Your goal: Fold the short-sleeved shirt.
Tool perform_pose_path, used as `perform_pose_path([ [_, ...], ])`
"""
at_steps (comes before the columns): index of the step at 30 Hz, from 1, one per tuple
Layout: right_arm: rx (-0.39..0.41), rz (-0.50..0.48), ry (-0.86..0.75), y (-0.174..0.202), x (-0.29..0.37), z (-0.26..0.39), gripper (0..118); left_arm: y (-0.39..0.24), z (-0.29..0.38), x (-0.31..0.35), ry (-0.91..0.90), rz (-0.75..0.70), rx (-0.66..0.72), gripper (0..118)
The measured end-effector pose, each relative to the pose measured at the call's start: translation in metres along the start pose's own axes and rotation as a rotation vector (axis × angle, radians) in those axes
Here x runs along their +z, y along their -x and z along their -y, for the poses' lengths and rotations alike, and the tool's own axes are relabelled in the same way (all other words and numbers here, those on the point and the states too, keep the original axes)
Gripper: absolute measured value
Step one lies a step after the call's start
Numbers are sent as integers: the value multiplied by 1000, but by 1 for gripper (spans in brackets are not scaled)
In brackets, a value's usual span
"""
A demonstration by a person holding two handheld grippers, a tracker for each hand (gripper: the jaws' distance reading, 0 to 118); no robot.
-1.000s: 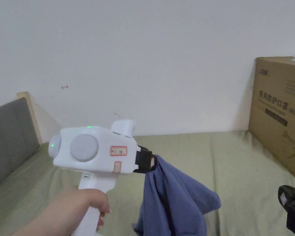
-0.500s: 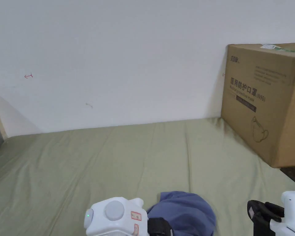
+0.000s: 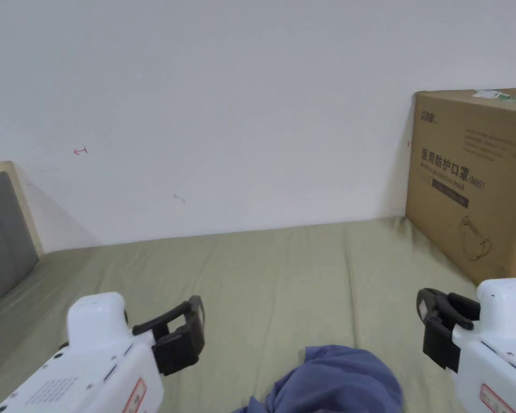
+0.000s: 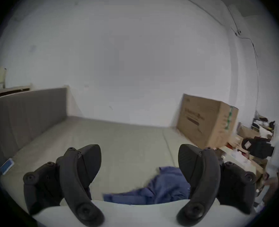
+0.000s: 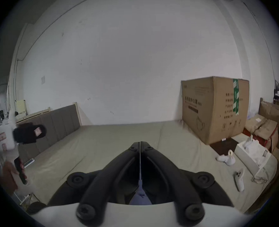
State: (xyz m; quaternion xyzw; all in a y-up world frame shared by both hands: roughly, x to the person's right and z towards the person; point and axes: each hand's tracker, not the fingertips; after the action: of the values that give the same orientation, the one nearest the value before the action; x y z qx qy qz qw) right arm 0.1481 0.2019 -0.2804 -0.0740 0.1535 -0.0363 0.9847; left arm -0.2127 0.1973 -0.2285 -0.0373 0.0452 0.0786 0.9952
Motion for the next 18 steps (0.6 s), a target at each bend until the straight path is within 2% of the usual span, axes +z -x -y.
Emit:
perform_pose_path([
  [1, 11, 13, -21, 4, 0, 1, 1, 3, 4, 9, -25, -8, 10, 83],
  [3, 25, 38, -65, 12, 1, 1, 1, 6, 12, 22, -64, -34, 7, 22],
  [4, 25, 47, -80, 15, 1, 2, 1, 3, 13, 21, -63, -73, -17, 0],
  [5, 23, 50, -87, 17, 1, 3, 1, 1, 15, 23, -48, -121, -49, 0],
  [8, 20, 66, -87, 22, 0, 4, 1, 3, 20, 29, -43, -77, -24, 0],
  [14, 12, 64, -63, 21, 0, 6, 1, -2, 18, 38, -66, -80, -28, 0],
  [18, 4, 53, -44, 16, -4, 8, 1, 0, 5, 15, 25, -92, -14, 0],
])
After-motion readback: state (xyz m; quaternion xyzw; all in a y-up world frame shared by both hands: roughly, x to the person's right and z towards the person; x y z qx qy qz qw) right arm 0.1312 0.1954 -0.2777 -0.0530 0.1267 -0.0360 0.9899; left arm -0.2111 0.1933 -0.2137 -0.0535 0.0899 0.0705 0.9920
